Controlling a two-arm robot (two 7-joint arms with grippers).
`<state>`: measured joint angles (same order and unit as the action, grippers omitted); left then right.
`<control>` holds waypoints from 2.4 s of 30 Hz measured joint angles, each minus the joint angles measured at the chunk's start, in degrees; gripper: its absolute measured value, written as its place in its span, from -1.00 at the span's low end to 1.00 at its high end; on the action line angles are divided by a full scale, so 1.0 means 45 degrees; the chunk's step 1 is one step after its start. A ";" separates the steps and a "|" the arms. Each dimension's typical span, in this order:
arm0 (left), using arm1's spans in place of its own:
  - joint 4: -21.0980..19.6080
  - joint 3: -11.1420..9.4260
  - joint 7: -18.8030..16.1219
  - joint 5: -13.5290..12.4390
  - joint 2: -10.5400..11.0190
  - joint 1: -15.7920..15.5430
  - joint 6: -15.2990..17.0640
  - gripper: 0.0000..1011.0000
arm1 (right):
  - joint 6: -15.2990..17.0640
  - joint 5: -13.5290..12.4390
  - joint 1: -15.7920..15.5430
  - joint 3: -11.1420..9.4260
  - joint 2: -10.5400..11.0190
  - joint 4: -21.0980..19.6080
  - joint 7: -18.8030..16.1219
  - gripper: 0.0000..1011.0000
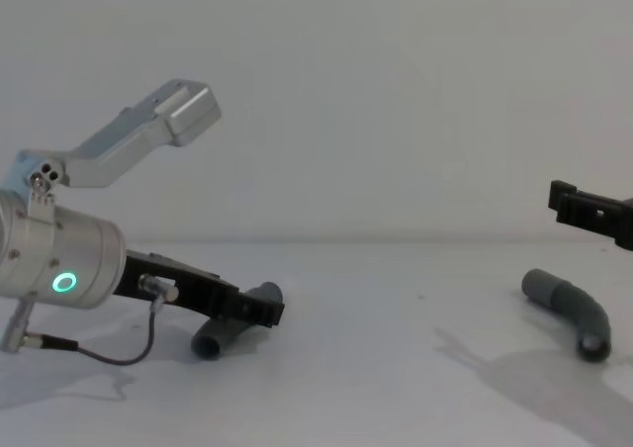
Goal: Use both hands to pick up one end of the pipe from the table, align the ends, and insert them.
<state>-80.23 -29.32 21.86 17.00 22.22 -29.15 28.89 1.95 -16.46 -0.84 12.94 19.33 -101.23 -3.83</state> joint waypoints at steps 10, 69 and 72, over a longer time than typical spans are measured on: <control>0.0480 0.0124 0.0217 0.0177 -0.0308 -0.0142 0.0152 0.98 | 0.0000 0.0000 0.0000 0.0000 0.0000 0.0000 0.0000 0.98; 0.2036 -0.0494 0.1306 0.0530 -0.0621 -0.1511 0.1020 -0.25 | 0.0021 0.0008 0.0012 -0.0001 0.0002 0.0009 -0.0004 0.98; 0.2040 -0.0498 0.1310 0.0531 -0.0624 -0.1514 0.1022 -0.29 | 0.0126 0.0069 0.0084 0.0002 0.0050 0.0036 -0.0035 0.98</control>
<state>-71.05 -31.56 27.76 19.39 19.41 -35.96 33.49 2.52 -16.15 -0.46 12.95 19.56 -101.06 -3.99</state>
